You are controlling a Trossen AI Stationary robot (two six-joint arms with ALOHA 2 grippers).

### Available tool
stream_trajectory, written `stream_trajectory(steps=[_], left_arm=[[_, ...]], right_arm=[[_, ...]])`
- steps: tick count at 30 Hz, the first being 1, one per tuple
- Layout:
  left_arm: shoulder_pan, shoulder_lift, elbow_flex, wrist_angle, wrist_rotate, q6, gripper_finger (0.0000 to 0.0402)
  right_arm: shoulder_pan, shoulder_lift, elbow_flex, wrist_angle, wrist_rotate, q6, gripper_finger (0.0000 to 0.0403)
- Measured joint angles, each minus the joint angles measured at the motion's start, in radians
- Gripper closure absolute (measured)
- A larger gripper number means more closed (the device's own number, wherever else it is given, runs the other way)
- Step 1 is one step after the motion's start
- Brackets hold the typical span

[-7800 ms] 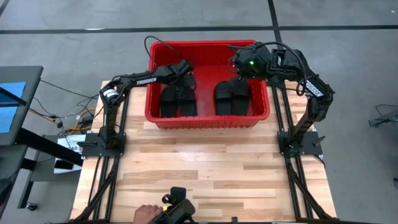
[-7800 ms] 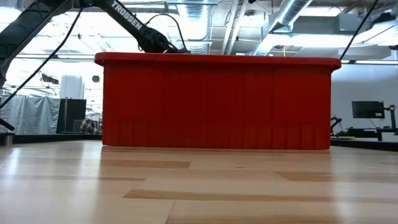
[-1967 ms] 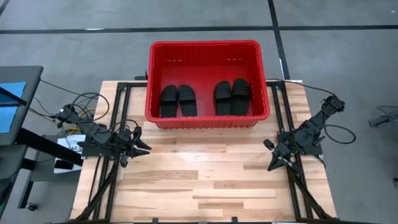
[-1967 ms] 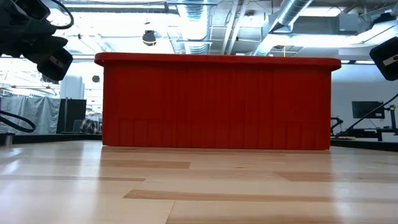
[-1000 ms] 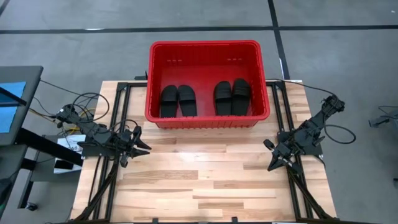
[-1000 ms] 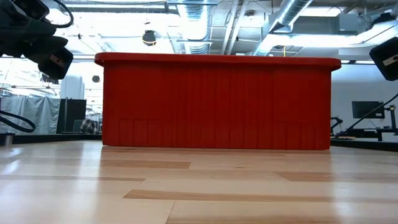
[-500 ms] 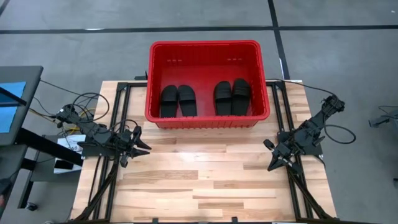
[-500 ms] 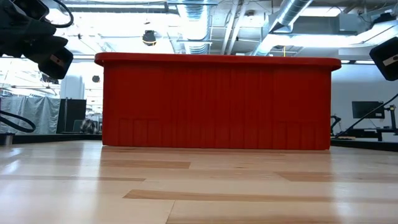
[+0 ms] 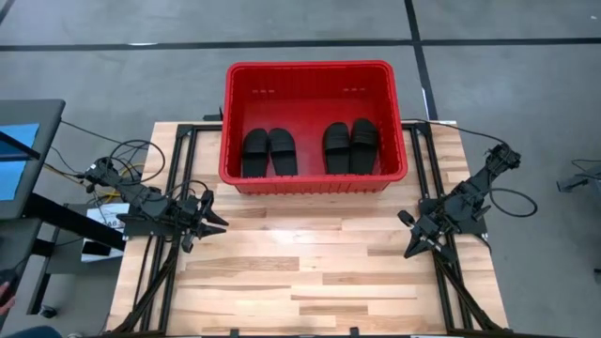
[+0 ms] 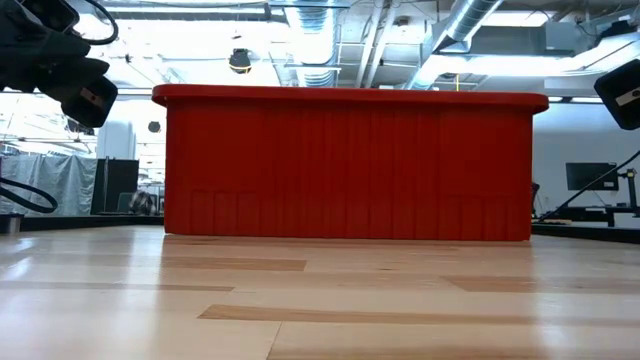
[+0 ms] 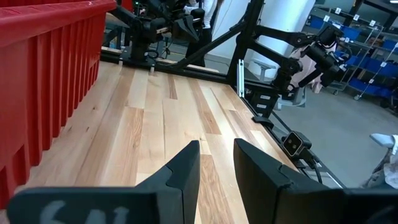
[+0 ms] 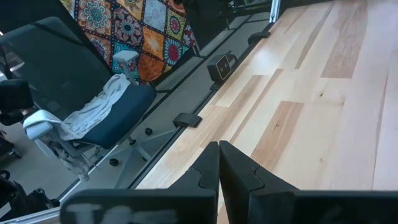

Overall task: Pick and place slides into bin
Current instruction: Return to Home Position

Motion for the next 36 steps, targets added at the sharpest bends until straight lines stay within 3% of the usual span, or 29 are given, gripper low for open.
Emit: stream_trajectory(steps=[36], left_arm=[[0.000,0.000,-0.001,0.000,0.000,0.001,0.0313]], right_arm=[[0.000,0.000,0.000,0.000,0.000,0.000,0.0403]])
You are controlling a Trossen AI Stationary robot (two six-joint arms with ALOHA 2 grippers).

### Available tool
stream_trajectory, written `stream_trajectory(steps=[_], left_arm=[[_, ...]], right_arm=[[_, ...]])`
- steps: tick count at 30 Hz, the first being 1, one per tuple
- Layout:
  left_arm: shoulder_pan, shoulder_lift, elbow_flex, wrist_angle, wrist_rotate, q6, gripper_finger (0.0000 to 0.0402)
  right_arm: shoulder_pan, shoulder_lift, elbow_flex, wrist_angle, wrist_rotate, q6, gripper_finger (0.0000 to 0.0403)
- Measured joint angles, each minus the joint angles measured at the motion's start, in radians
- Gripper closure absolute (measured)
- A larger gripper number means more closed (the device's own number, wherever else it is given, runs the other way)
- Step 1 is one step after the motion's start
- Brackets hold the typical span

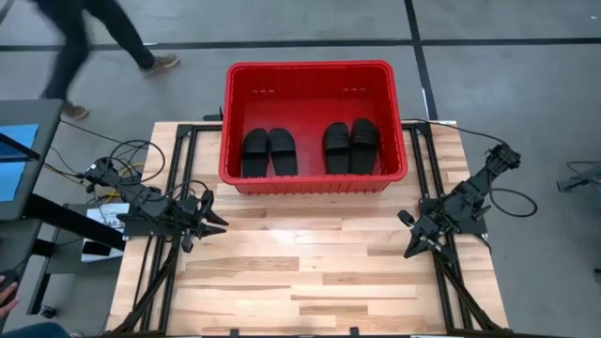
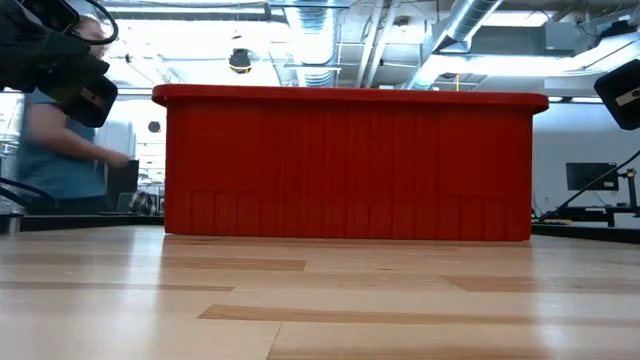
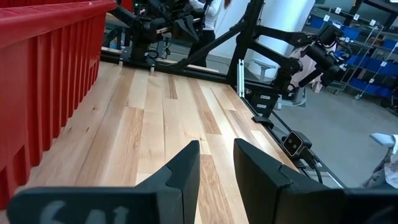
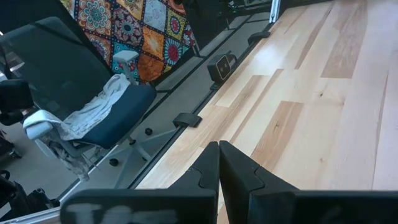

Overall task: Pick and place slides into bin
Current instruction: Return to Home Position

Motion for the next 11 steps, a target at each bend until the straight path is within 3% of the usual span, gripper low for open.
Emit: stream_trajectory(steps=[11], left_arm=[[0.000,0.000,0.000,0.000,0.000,0.004,0.0313]], right_arm=[[0.000,0.000,0.000,0.000,0.000,0.000,0.0403]])
